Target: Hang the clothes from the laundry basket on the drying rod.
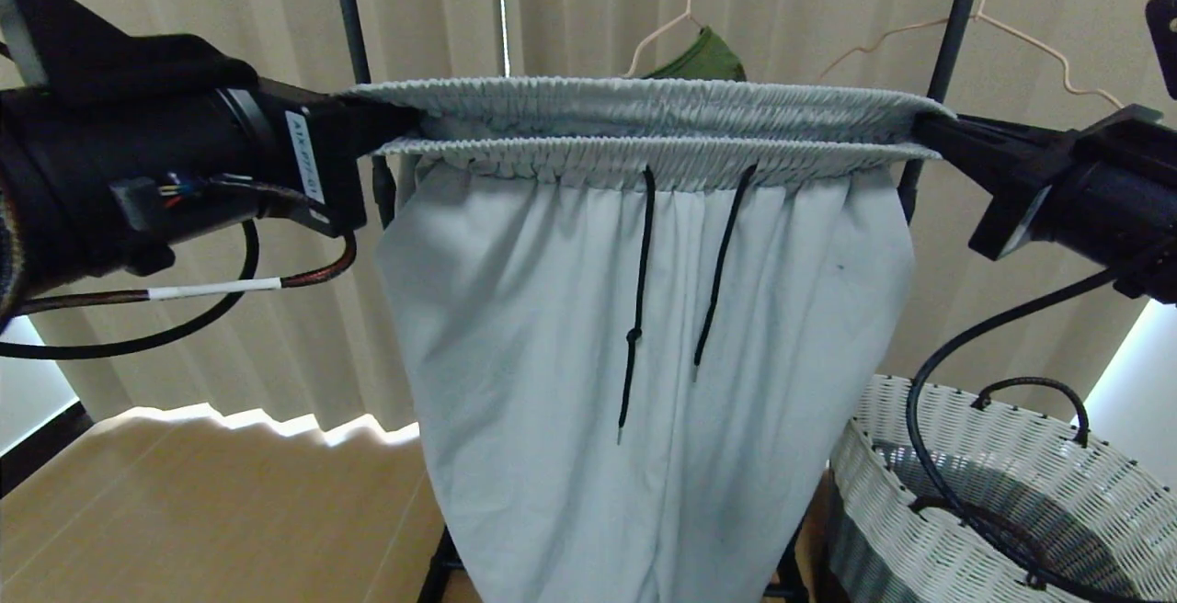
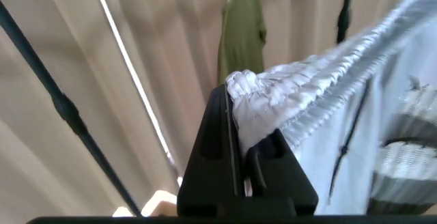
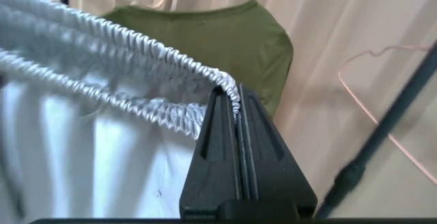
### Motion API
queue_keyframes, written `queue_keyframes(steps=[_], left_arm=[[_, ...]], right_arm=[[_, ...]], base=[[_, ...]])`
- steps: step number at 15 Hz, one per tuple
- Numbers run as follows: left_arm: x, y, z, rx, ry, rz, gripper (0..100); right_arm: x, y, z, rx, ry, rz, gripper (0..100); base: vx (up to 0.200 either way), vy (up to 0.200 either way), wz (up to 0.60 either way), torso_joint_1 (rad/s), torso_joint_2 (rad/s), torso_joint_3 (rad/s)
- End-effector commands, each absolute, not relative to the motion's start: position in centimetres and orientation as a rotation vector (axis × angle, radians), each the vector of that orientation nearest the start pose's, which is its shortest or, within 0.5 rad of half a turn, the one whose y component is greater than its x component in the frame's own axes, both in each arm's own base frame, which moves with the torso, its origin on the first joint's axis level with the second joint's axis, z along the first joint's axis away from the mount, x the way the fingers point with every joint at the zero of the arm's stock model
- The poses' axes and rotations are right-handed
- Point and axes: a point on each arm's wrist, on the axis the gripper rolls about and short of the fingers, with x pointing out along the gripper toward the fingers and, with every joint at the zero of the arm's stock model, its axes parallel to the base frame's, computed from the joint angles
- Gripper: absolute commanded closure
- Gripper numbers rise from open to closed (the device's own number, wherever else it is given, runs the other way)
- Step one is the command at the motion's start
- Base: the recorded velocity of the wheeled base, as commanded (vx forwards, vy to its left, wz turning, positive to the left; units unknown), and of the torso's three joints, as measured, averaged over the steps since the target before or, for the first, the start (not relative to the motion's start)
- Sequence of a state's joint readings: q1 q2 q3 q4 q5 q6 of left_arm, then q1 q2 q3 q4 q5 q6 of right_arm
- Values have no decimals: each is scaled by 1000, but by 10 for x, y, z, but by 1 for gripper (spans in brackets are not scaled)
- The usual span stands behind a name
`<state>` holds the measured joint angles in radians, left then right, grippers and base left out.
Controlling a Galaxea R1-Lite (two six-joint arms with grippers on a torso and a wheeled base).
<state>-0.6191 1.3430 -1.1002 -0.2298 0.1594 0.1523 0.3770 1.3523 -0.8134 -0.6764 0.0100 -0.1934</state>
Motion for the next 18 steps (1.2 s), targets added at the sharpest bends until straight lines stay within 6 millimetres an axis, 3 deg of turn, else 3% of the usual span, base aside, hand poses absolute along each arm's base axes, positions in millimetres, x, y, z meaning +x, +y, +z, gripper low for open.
queue_keyframes(steps=[1,14,15,18], left_arm=[[192,-131,314,167,10,-458,100],[191,-132,307,184,31,-463,100],[191,-132,307,184,31,-463,100],[192,-130,303,193,40,-456,100]], right_arm=[[197,80,284,-161,-192,377,100],[198,80,278,-168,-167,383,100],[198,80,276,-169,-159,382,0],[195,79,265,-171,-135,388,0]], base=[[0,0,0,0,0,0],[0,0,0,0,0,0],[0,0,0,0,0,0],[0,0,0,0,0,0]])
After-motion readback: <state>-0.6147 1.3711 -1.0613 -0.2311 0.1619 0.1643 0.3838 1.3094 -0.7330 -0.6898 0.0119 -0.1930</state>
